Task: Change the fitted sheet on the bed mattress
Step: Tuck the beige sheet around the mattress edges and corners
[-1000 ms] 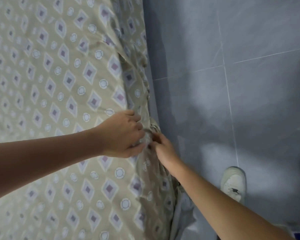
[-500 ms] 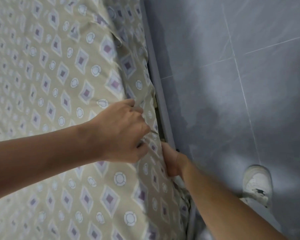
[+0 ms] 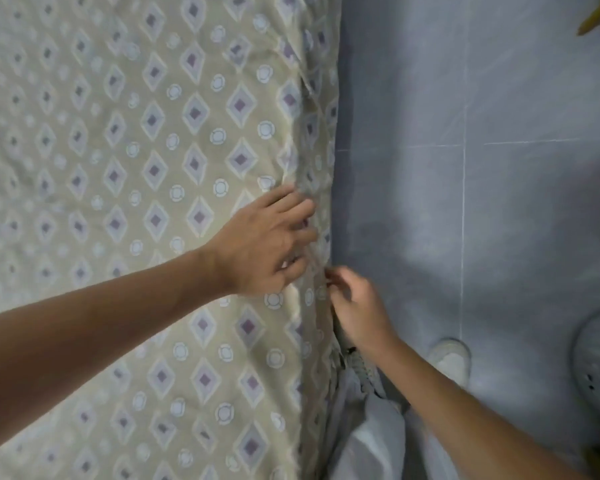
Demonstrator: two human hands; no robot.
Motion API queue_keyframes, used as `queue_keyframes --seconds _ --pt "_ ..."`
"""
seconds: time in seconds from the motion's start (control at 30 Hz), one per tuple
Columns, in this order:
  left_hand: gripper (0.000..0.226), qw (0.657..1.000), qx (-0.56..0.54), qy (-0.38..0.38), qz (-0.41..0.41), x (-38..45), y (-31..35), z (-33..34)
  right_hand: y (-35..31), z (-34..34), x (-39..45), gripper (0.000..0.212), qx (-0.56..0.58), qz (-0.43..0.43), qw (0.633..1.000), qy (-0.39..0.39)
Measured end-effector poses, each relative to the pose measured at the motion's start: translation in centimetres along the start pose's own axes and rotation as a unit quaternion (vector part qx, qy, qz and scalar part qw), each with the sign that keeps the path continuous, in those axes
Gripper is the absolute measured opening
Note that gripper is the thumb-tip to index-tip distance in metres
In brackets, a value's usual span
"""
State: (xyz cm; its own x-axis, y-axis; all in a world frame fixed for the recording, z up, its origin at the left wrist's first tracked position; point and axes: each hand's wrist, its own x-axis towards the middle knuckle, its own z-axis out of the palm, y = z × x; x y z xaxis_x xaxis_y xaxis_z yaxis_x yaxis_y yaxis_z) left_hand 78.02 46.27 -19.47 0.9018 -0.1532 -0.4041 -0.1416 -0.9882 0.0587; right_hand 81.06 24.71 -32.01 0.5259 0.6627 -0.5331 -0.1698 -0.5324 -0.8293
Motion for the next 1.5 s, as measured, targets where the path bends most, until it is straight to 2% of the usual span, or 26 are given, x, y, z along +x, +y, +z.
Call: queue_keyframes --seconds 0.07,0.13,0.2,0.27,0.3,0.37,0.43,0.5,0.63,0.77,0.9,1.0,1.07,1.13,1.23,1.37,1.5 --pt "0.058 0.991 -0.058 0.046 -0.108 -3.7 0.9 0.5 -4.0 -0.8 0.3 0.039 0.006 -0.039 0.999 0.013" --pt "0.068 0.952 -0.129 0.065 -0.268 -7.4 2.2 2.1 -8.4 -1.0 0.5 0.043 -0.071 -0.142 0.985 0.061" --pt "0.071 0.885 -0.174 0.06 -0.428 -10.8 4.2 4.5 -12.8 -0.6 0.9 0.052 -0.2 -0.264 0.94 0.084" --pt "0.072 0.821 -0.2 0.072 -0.53 -13.3 6.6 7.0 -15.9 1.1 2.3 0.061 -0.334 -0.334 0.881 0.016" --pt "0.071 0.804 -0.205 0.09 -0.551 -13.9 7.7 8.1 -16.7 2.4 3.2 0.064 -0.395 -0.345 0.851 -0.026" --pt "0.071 0.79 -0.205 0.144 -0.56 -14.2 8.8 9.8 -17.1 5.0 4.5 0.067 -0.501 -0.361 0.781 -0.094" --pt "0.069 0.782 -0.207 0.196 -0.553 -14.2 8.6 11.2 -16.8 6.7 5.6 0.069 -0.577 -0.391 0.706 -0.129" --pt "0.069 0.776 -0.207 0.227 -0.55 -14.3 8.2 12.1 -16.6 7.5 6.4 0.071 -0.605 -0.412 0.668 -0.131" --pt "0.077 0.764 -0.216 0.242 -0.558 -14.8 8.4 13.2 -16.4 8.4 6.4 0.07 -0.598 -0.425 0.673 -0.098" --pt "0.081 0.743 -0.245 0.263 -0.565 -14.9 8.4 13.4 -16.2 8.8 6.6 0.07 -0.609 -0.432 0.659 -0.096" --pt "0.075 0.737 -0.236 0.264 -0.575 -15.0 8.4 13.5 -16.3 8.8 6.5 0.077 -0.617 -0.43 0.651 -0.101" --pt "0.068 0.706 -0.235 0.287 -0.603 -15.1 8.6 13.5 -16.2 9.1 5.8 0.078 -0.624 -0.424 0.649 -0.098" --pt "0.065 0.655 -0.235 0.305 -0.65 -15.1 8.7 13.3 -16.1 9.5 5.5 0.078 -0.625 -0.413 0.654 -0.104" --pt "0.061 0.585 -0.233 0.307 -0.714 -15.3 9.8 12.9 -16.1 9.6 4.9 0.08 -0.627 -0.412 0.646 -0.141" --pt "0.058 0.492 -0.238 0.269 -0.793 -15.6 13.9 12.6 -16.1 9.6 4.5 0.075 -0.629 -0.454 0.584 -0.239" --pt "0.062 0.353 -0.279 0.184 -0.874 -16.2 24.6 11.9 -15.9 10.8 1.7 0.068 -0.6 -0.533 0.451 -0.391" --pt "0.064 0.21 -0.322 0.102 -0.917 -16.5 34.5 10.7 -14.1 13.5 -3.7 0.066 -0.557 -0.551 0.302 -0.543"
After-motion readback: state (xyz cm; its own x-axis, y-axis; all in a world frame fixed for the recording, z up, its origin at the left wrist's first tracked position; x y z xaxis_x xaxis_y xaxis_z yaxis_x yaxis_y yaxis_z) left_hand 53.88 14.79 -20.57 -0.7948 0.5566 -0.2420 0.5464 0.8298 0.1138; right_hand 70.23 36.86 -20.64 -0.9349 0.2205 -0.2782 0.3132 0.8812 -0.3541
